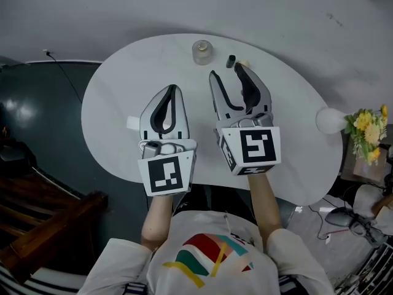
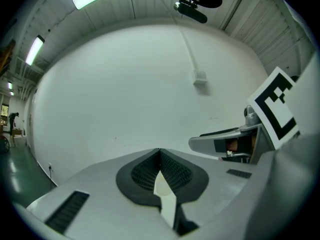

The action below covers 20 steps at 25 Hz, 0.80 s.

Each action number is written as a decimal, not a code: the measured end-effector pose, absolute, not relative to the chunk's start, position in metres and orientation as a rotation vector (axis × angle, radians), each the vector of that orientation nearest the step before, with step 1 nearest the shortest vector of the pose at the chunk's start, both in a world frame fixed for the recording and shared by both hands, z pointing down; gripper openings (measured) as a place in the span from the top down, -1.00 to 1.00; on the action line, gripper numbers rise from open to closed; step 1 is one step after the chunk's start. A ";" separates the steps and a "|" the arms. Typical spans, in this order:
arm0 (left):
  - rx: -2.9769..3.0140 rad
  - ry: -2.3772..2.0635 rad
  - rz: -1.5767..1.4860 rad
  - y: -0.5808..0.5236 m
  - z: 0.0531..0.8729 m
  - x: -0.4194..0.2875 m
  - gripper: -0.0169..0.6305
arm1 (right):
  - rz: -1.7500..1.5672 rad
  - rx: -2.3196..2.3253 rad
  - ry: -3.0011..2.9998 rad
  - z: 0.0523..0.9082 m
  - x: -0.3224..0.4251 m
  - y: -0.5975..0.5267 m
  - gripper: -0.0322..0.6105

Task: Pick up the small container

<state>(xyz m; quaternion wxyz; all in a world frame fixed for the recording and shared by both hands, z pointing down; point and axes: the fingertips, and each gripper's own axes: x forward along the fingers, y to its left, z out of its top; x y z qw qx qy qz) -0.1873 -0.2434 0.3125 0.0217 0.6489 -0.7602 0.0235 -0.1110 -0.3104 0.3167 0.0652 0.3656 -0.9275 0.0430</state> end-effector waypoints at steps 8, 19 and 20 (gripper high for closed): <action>1.946 -2.367 0.116 -0.255 0.356 -0.210 0.89 | 0.145 1.086 -2.743 0.372 -0.148 -0.349 -0.01; 1.939 -2.334 0.179 -0.265 0.397 -0.214 0.89 | 0.173 1.141 -2.644 0.437 -0.184 -0.395 -0.09; 1.932 -2.327 0.184 -0.265 0.402 -0.214 0.89 | 0.166 1.143 -2.632 0.444 -0.186 -0.398 -0.09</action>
